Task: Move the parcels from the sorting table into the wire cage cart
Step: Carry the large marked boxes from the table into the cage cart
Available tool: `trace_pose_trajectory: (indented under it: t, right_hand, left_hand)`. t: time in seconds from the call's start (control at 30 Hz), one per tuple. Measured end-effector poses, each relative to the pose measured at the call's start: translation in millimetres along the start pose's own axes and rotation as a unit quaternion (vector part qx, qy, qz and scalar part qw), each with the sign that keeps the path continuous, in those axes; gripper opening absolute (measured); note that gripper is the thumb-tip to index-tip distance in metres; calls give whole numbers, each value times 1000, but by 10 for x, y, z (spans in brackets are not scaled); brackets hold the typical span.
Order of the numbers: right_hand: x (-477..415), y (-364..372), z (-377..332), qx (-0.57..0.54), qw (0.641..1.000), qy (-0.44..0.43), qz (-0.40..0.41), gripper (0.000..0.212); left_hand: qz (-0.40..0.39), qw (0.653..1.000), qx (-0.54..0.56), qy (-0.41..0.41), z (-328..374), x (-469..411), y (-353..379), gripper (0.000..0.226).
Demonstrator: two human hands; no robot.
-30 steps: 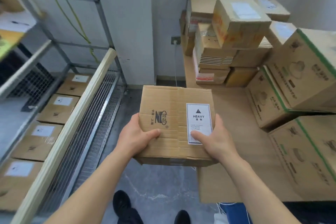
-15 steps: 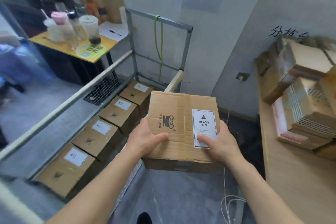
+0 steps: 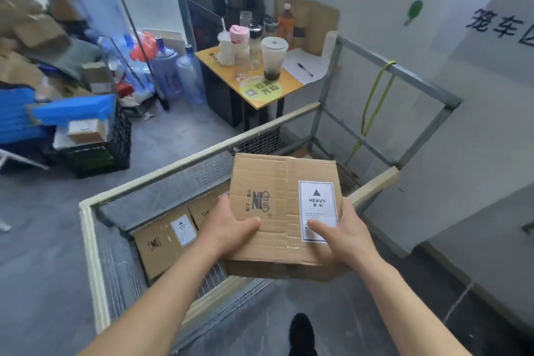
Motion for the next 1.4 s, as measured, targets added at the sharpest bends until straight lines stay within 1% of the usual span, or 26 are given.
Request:
trace_pose_trajectory:
  t: [0.13,0.2,0.27,0.43,0.53,0.67,0.8,0.87,0.93,1.13,1.23,1.4]
  right_hand:
    - [-592,215,-273,27,995,-51,-79,62]
    - [-818,377,-388,44,990,-71,-115,59]
    - [-977,580,-484,54,984,-86,-147,58]
    - [-1174,1210,-682,80,965,-109,-226,66]
    - [-1182,1542,-679,90,960,-104,-243,62]
    - [-1126,1926,-637,94,961,-83,-247,52]
    - [-1045,2315,-701,86,963,-76,-244,50]
    - [-1023,2524,-733,88,962,-76,-246,51]
    - [-991,2737,-714,92,961,-73,-250,54]
    - [-949,3274,-439,97,955,-41,-278,65]
    - [-1038,3501,-211,119,947,-34,-296,60]
    - [-1166,3913,247,132,937,-14,-323,60]
  left_hand:
    - [62,996,39,-53,-121,-160,-180,58]
    - [86,992,56,-76,-217,-210,-255,58]
    - [108,987,64,-99,-358,-236,-316,60]
    - [136,974,71,-168,-856,-360,-486,67]
    - [131,970,59,-197,-1154,-459,-569,64]
    - [126,967,61,-211,-1538,-553,-688,65]
    - [108,964,66,-235,-1942,-640,-832,71]
    - [107,959,72,-250,-2133,-670,-903,75]
    - [103,955,77,-268,-2325,-686,-937,86]
    - [98,946,65,-301,-2828,-774,-847,105]
    - [89,941,66,-319,-3074,-876,-681,103]
    - [67,931,64,-352,-3504,-1128,-373,79]
Point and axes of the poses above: each hand's wrist, its own x-axis away from the middle knuckle, its own y-axis out of the palm, z = x × y, the point moved 8 cm from there along -x, towards the middle knuckle, and after that the axes turned 9 degrees about -y, right-handed, at the moved point
